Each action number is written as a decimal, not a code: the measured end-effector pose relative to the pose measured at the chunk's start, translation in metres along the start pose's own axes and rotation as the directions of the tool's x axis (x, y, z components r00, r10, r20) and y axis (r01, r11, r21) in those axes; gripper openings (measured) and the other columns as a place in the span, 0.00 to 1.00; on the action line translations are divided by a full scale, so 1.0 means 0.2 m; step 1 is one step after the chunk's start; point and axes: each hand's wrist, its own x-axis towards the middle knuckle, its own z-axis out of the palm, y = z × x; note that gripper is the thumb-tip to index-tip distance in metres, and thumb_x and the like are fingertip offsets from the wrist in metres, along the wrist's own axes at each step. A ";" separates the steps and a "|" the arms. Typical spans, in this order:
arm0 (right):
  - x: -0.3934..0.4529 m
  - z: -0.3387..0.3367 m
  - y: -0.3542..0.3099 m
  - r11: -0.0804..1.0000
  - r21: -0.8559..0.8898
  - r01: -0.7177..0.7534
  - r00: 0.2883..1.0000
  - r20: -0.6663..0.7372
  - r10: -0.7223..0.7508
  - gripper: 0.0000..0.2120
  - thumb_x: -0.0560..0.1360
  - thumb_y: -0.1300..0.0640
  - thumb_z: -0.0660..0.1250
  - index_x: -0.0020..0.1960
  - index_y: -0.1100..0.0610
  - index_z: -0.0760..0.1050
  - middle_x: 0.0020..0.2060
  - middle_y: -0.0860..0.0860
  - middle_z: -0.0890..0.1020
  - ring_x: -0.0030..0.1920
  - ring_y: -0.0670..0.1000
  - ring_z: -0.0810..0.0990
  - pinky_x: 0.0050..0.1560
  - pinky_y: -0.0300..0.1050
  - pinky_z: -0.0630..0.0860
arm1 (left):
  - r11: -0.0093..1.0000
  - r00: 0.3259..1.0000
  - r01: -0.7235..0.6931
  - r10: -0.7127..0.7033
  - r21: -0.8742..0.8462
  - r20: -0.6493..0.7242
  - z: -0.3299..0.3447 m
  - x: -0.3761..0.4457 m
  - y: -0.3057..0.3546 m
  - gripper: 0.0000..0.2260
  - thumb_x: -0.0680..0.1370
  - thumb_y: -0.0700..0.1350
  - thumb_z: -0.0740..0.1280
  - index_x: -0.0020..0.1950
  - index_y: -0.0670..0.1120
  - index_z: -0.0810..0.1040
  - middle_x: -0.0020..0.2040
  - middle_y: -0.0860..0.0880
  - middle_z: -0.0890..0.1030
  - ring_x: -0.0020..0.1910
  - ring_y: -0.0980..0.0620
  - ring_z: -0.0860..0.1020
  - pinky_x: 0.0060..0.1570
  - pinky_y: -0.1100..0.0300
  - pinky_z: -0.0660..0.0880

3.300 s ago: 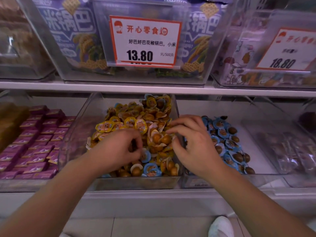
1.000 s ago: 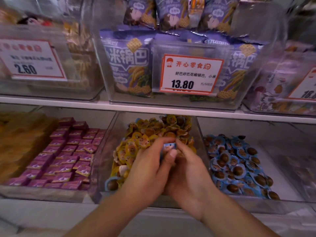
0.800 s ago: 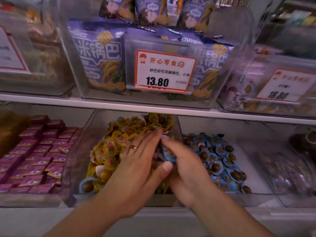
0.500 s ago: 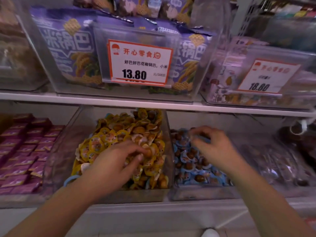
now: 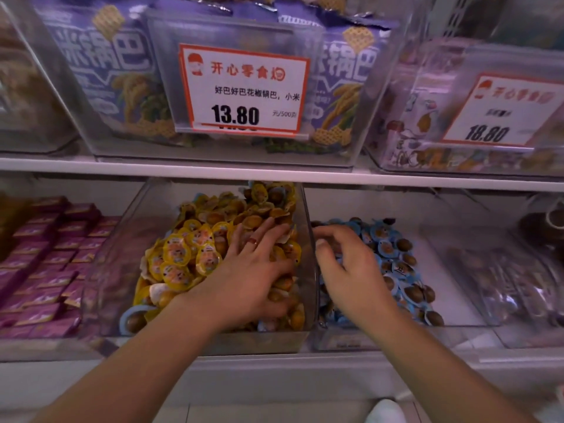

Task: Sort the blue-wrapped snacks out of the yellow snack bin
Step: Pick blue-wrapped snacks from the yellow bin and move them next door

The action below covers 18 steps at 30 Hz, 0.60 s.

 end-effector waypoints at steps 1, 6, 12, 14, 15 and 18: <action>0.01 0.00 0.01 1.000 0.025 -0.020 1.000 0.013 0.020 0.11 0.80 0.55 0.62 0.60 0.54 0.78 0.54 0.48 0.81 0.55 0.45 0.79 0.58 0.48 0.77 | 0.999 1.000 0.014 -0.013 0.035 -0.007 -0.01 0.00 -0.03 0.23 0.71 0.65 0.65 0.64 0.62 0.72 0.80 0.53 0.46 0.80 0.47 0.42 0.74 0.33 0.41; 0.02 0.00 0.06 1.000 0.006 -0.024 0.999 0.045 0.023 0.12 0.79 0.51 0.61 0.59 0.50 0.79 0.53 0.45 0.81 0.54 0.44 0.79 0.56 0.49 0.78 | 0.970 0.961 0.243 -0.238 0.021 -0.138 -0.10 -0.07 -0.25 0.25 0.68 0.68 0.55 0.55 0.59 0.80 0.73 0.48 0.70 0.67 0.41 0.74 0.72 0.35 0.54; 0.03 0.01 0.06 0.999 0.020 -0.045 0.999 0.025 0.044 0.10 0.80 0.55 0.62 0.58 0.51 0.79 0.52 0.45 0.81 0.53 0.45 0.80 0.55 0.50 0.79 | 0.946 0.944 0.296 -0.311 -0.133 -0.109 -0.13 -0.13 -0.35 0.25 0.66 0.70 0.55 0.53 0.62 0.81 0.69 0.48 0.72 0.73 0.44 0.68 0.72 0.44 0.59; 0.03 0.02 0.06 0.999 0.019 -0.047 0.999 0.021 0.047 0.10 0.80 0.55 0.62 0.58 0.51 0.80 0.52 0.45 0.81 0.53 0.44 0.79 0.56 0.48 0.78 | 0.959 0.953 0.269 -0.278 -0.090 -0.118 -0.14 -0.15 -0.28 0.24 0.68 0.69 0.56 0.56 0.62 0.80 0.73 0.49 0.69 0.75 0.44 0.64 0.73 0.40 0.55; 0.03 0.02 0.06 0.999 0.017 -0.048 0.999 0.017 0.048 0.10 0.80 0.56 0.62 0.58 0.51 0.80 0.53 0.44 0.81 0.54 0.44 0.79 0.56 0.47 0.78 | 0.969 0.957 0.242 -0.248 -0.058 -0.153 -0.14 -0.15 -0.23 0.23 0.70 0.68 0.58 0.57 0.60 0.80 0.74 0.48 0.68 0.75 0.43 0.64 0.73 0.38 0.55; 0.04 0.02 0.05 0.999 0.006 -0.042 0.999 0.000 0.042 0.10 0.79 0.56 0.62 0.58 0.51 0.80 0.53 0.44 0.80 0.54 0.43 0.79 0.56 0.44 0.78 | 0.997 0.946 0.064 -0.074 -0.040 -0.315 -0.12 -0.15 -0.05 0.16 0.75 0.61 0.62 0.57 0.55 0.80 0.67 0.49 0.75 0.64 0.45 0.75 0.66 0.40 0.69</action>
